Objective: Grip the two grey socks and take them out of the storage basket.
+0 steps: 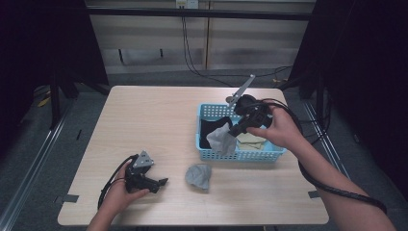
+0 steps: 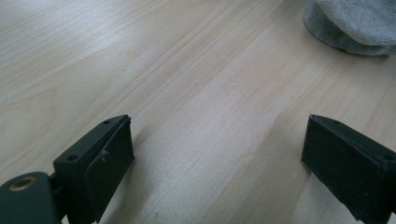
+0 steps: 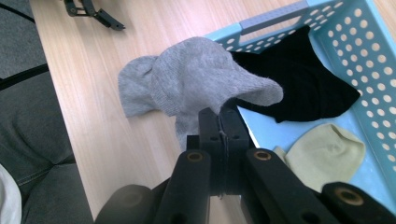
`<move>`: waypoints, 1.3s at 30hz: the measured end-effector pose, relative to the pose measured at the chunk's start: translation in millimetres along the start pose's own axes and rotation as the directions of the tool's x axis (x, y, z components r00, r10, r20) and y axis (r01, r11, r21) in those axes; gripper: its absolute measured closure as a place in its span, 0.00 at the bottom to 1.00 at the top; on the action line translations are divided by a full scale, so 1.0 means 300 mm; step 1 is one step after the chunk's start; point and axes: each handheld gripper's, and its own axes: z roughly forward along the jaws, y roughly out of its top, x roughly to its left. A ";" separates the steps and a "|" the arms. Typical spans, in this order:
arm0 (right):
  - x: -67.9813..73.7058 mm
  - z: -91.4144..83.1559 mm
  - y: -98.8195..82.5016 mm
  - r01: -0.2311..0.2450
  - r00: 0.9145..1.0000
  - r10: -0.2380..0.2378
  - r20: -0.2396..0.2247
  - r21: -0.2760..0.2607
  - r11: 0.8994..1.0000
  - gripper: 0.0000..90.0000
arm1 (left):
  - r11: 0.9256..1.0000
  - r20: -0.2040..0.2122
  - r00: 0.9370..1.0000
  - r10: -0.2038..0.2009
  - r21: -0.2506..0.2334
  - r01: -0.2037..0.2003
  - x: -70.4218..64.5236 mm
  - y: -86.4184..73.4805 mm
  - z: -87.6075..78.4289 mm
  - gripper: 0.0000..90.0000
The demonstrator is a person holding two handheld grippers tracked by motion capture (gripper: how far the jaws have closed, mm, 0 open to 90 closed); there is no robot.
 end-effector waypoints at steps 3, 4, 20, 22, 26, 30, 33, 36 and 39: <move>0.014 -0.001 0.004 0.015 1.000 -0.015 -0.004 0.001 1.000 1.00 | 1.000 0.000 1.000 0.000 0.000 0.000 0.000 0.000 0.000 0.09; 0.031 0.000 0.009 0.033 0.999 -0.033 -0.009 0.001 0.999 1.00 | 1.000 0.000 1.000 0.000 0.000 0.000 0.000 0.000 0.000 0.09; 0.147 0.051 0.022 0.145 0.988 -0.140 -0.069 0.076 0.986 1.00 | 1.000 0.000 1.000 -0.002 0.003 0.002 0.000 0.000 -0.001 0.09; 0.155 0.061 0.020 0.156 0.986 -0.149 -0.077 0.088 0.984 1.00 | 1.000 0.000 1.000 -0.001 0.003 0.001 0.000 0.000 -0.001 0.09; 0.168 0.084 0.016 0.170 0.983 -0.161 -0.093 0.103 0.980 1.00 | 1.000 0.001 1.000 0.008 0.010 -0.008 0.002 0.000 -0.002 0.09; 0.178 0.111 0.010 0.180 0.979 -0.168 -0.112 0.112 0.977 1.00 | 1.000 0.001 1.000 0.008 0.010 -0.008 0.002 0.000 -0.002 0.09; 0.181 0.136 0.002 0.185 0.978 -0.170 -0.124 0.125 0.975 1.00 | 1.000 0.001 1.000 0.008 0.010 -0.008 0.002 0.000 -0.002 0.09; 0.184 0.164 -0.006 0.197 0.975 -0.178 -0.132 0.142 0.970 1.00 | 1.000 0.001 1.000 0.008 0.010 -0.008 0.002 0.000 -0.002 0.09; 0.186 0.189 -0.015 0.203 0.973 -0.182 -0.142 0.158 0.966 0.99 | 1.000 0.001 1.000 0.008 0.010 -0.008 0.002 0.000 -0.002 0.09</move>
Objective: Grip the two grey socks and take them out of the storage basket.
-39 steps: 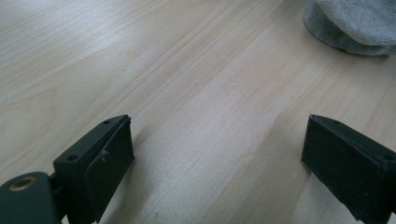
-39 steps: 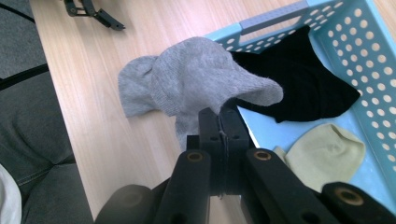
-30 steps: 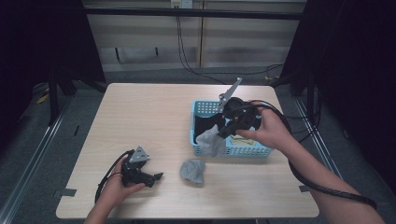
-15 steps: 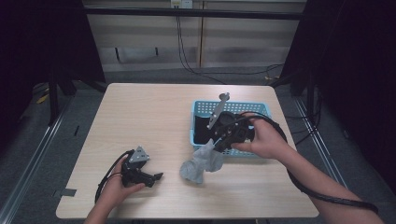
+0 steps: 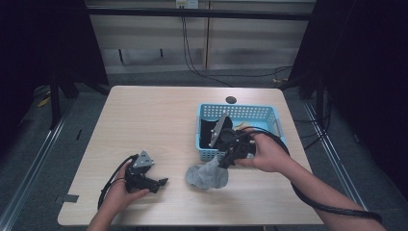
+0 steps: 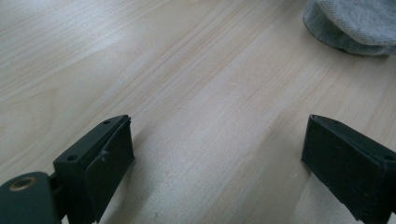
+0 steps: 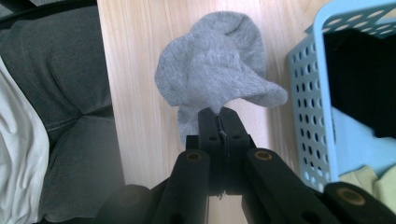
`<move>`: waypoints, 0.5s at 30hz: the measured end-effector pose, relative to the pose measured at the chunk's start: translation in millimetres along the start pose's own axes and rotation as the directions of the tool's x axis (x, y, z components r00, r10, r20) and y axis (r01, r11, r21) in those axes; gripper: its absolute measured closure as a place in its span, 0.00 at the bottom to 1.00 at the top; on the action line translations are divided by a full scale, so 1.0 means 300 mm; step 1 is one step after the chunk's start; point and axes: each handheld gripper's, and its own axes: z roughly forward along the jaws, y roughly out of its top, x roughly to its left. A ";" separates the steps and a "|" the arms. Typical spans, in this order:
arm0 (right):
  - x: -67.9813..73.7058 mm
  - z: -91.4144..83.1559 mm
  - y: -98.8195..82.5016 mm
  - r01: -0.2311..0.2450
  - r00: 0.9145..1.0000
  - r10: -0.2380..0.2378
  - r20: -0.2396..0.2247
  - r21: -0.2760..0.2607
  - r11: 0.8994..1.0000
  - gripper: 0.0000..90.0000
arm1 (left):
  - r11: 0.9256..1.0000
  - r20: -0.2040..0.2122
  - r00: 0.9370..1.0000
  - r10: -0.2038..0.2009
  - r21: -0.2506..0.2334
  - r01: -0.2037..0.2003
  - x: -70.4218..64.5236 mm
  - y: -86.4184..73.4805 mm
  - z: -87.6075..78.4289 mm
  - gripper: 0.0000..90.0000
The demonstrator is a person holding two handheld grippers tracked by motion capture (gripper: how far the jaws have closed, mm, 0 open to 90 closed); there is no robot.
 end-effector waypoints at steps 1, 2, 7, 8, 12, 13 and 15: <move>0.001 0.008 -0.002 -0.003 1.000 0.003 -0.002 0.002 1.000 0.99 | 1.000 0.000 1.000 0.000 0.000 0.000 0.000 0.000 0.000 0.09; -0.001 0.015 -0.004 0.003 1.000 -0.003 -0.004 0.002 1.000 0.99 | 1.000 0.000 1.000 0.001 -0.001 -0.001 0.000 0.000 0.000 0.09; -0.001 0.051 -0.014 -0.003 1.000 0.003 -0.013 0.018 1.000 0.99 | 1.000 0.000 1.000 0.000 0.000 0.000 0.000 0.000 0.000 0.09; -0.001 0.051 -0.014 -0.003 1.000 0.003 -0.013 0.018 1.000 0.99 | 1.000 0.000 1.000 0.000 0.000 0.000 0.000 0.000 0.000 0.09; -0.001 0.079 -0.023 -0.013 1.000 0.013 -0.012 0.045 0.999 0.95 | 1.000 0.000 1.000 0.001 0.000 -0.001 0.000 0.000 0.000 0.09; -0.002 0.080 -0.024 -0.019 1.000 0.020 -0.011 0.047 0.999 0.92 | 1.000 0.000 1.000 0.001 -0.001 -0.001 0.000 0.000 0.000 0.09; -0.004 0.081 -0.026 -0.026 1.000 0.026 -0.002 0.055 0.998 0.84 | 1.000 0.000 1.000 0.000 0.000 0.000 0.000 0.000 0.000 0.09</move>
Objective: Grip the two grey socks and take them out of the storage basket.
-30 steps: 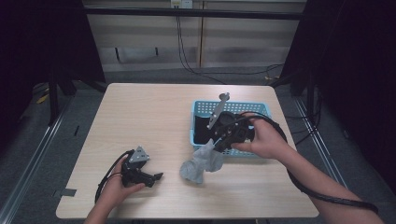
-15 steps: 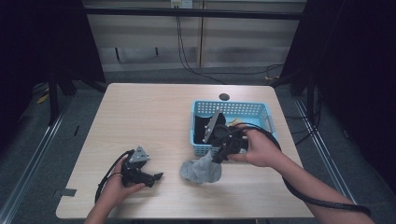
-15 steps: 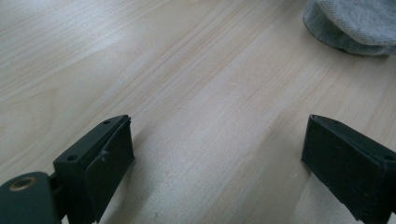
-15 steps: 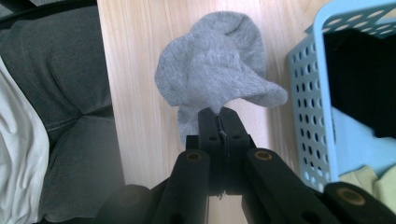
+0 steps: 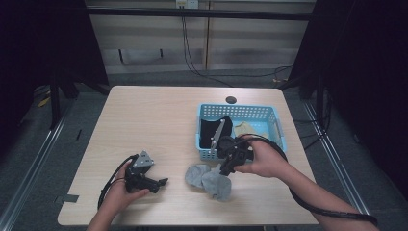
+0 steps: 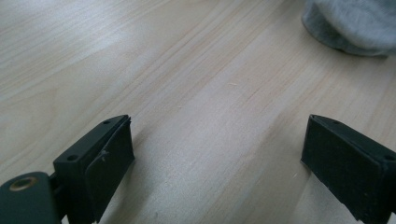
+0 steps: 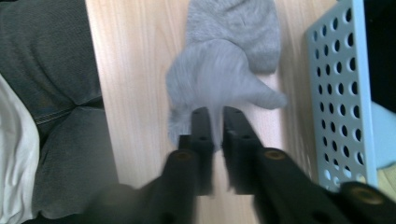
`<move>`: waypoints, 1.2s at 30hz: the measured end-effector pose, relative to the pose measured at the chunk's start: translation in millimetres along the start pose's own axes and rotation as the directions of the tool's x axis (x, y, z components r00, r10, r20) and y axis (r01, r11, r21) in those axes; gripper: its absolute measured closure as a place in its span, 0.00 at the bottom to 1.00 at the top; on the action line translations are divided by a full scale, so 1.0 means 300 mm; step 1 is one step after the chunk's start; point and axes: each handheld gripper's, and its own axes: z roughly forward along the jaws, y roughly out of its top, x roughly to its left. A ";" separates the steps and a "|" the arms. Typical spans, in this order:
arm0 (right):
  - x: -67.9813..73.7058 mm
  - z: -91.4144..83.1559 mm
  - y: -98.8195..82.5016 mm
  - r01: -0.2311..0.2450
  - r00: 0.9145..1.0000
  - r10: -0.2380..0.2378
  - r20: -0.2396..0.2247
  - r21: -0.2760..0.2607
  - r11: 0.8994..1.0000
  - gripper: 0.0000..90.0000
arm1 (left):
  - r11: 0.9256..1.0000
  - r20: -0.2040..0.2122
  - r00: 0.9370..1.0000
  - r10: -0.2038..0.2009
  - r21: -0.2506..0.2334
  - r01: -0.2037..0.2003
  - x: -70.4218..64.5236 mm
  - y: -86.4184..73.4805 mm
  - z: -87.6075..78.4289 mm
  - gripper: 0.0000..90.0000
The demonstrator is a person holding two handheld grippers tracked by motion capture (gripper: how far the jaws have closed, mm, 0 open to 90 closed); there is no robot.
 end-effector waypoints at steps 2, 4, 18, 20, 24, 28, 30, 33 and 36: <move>-0.004 -0.002 -0.003 -0.005 1.000 0.005 0.012 0.003 1.000 0.78 | 1.000 0.000 1.000 0.000 0.000 0.000 0.000 0.000 0.000 0.09; -0.007 -0.003 -0.009 -0.017 1.000 0.017 0.017 0.006 1.000 0.73 | 1.000 0.000 1.000 0.000 0.000 0.000 0.000 0.000 0.000 0.09; -0.022 -0.024 -0.105 -0.087 0.995 0.090 0.036 -0.062 0.994 0.47 | 1.000 -0.001 1.000 0.001 -0.001 -0.001 0.000 0.000 0.000 0.09; -0.022 -0.025 -0.125 -0.098 0.994 0.101 0.035 -0.078 0.992 0.45 | 1.000 -0.001 1.000 0.001 -0.001 -0.001 0.000 0.000 0.000 0.09; -0.026 -0.027 -0.159 -0.110 0.993 0.114 0.031 -0.100 0.989 0.43 | 1.000 -0.001 1.000 0.002 -0.001 -0.002 0.000 0.000 0.000 0.09; -0.032 -0.017 -0.221 -0.130 0.990 0.137 0.038 -0.146 0.981 0.41 | 1.000 -0.001 1.000 0.001 -0.001 -0.001 0.000 0.000 0.000 0.09; -0.031 -0.010 -0.243 -0.151 0.986 0.159 0.046 -0.149 0.977 0.40 | 1.000 -0.001 1.000 0.000 0.001 0.000 0.000 0.000 -0.001 0.09; -0.032 0.008 -0.276 -0.165 0.984 0.174 0.044 -0.169 0.972 0.39 | 1.000 0.000 1.000 0.001 -0.001 -0.001 0.000 0.000 0.000 0.09; -0.030 0.030 -0.308 -0.181 0.980 0.193 0.054 -0.175 0.968 0.38 | 1.000 -0.001 1.000 0.000 0.001 0.000 0.000 0.000 -0.001 0.09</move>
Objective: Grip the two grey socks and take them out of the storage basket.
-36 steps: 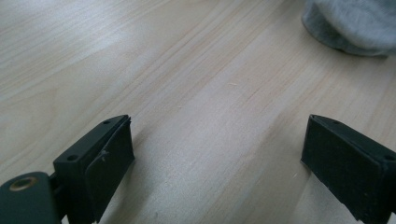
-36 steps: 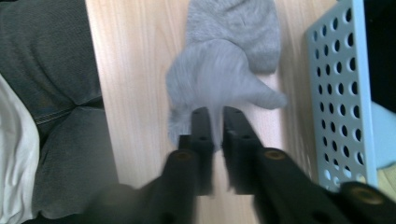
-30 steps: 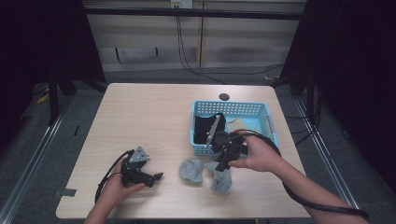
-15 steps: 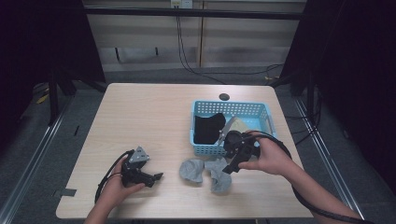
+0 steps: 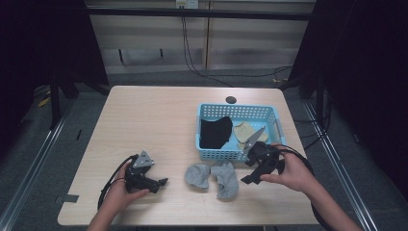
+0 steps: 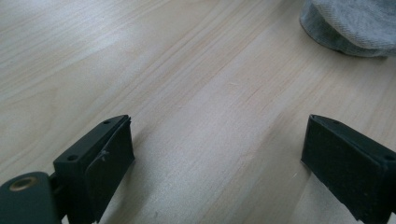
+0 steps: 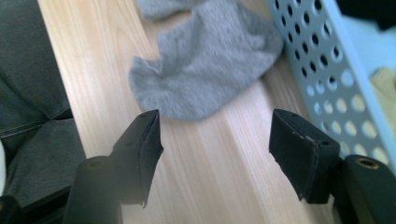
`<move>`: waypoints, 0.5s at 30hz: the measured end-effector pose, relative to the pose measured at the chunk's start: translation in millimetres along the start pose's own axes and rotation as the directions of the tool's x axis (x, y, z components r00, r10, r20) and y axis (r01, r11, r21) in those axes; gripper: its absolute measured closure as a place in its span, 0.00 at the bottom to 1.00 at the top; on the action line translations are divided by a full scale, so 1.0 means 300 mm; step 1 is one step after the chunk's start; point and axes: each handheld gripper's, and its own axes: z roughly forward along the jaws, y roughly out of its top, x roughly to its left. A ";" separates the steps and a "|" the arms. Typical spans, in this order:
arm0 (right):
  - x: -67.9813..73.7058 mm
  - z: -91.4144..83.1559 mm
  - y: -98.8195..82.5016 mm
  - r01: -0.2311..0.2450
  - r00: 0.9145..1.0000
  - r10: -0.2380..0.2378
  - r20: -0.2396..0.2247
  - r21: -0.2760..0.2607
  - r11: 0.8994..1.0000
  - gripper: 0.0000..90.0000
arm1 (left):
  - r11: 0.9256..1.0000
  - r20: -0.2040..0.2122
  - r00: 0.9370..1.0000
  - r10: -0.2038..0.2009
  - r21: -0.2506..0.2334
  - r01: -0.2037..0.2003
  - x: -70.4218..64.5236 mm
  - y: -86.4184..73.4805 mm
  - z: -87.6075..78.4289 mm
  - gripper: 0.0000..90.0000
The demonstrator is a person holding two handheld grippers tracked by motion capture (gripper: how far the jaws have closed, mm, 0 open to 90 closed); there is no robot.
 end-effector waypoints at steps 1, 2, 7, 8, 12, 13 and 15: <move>0.000 0.000 0.000 0.000 1.000 0.000 0.000 0.000 1.000 0.38 | 1.000 0.000 1.000 0.000 0.000 0.000 0.000 0.000 0.000 0.09; -0.002 0.005 -0.012 -0.007 1.000 0.007 -0.003 -0.004 1.000 0.38 | 1.000 0.000 1.000 0.001 -0.002 -0.001 0.000 0.000 0.000 0.09; -0.017 0.043 -0.083 -0.051 0.998 0.052 0.019 -0.029 0.998 0.38 | 1.000 0.000 1.000 0.001 -0.002 -0.001 0.000 0.000 0.000 0.09; -0.020 0.050 -0.094 -0.058 0.998 0.059 0.023 -0.033 0.998 0.38 | 1.000 0.000 1.000 0.000 0.000 0.000 0.000 0.000 0.000 0.09; -0.031 0.071 -0.129 -0.078 0.996 0.080 0.029 -0.063 0.995 0.37 | 1.000 0.000 1.000 0.000 -0.001 0.000 0.000 0.000 0.000 0.09; -0.033 0.078 -0.139 -0.089 0.996 0.091 0.028 -0.065 0.994 0.37 | 1.000 0.000 1.000 0.001 -0.002 -0.001 0.000 0.000 0.000 0.09; -0.039 0.094 -0.158 -0.096 0.995 0.098 0.033 -0.060 0.994 0.36 | 1.000 0.000 1.000 0.001 -0.002 -0.001 0.000 0.000 0.000 0.09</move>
